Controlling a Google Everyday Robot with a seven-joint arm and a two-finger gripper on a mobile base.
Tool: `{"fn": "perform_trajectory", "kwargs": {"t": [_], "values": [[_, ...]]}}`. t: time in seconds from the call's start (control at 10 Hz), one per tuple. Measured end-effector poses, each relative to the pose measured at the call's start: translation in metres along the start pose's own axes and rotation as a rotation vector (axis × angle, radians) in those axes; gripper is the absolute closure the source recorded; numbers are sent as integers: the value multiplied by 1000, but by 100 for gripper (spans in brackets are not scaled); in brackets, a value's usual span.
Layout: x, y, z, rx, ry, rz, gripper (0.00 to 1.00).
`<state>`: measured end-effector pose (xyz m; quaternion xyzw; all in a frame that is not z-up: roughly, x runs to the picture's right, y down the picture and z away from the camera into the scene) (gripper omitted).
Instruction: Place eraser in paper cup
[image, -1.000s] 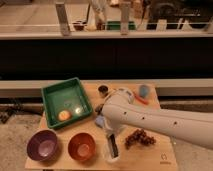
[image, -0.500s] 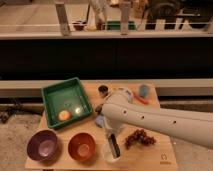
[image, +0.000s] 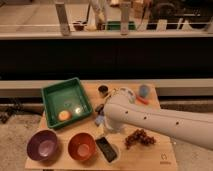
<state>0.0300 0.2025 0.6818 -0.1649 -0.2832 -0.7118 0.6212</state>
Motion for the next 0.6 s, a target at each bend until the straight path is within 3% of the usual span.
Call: {"fn": "perform_trajectory", "kwargs": {"t": [0.6], "values": [[0,4,-5,13,14,12,20]]}}
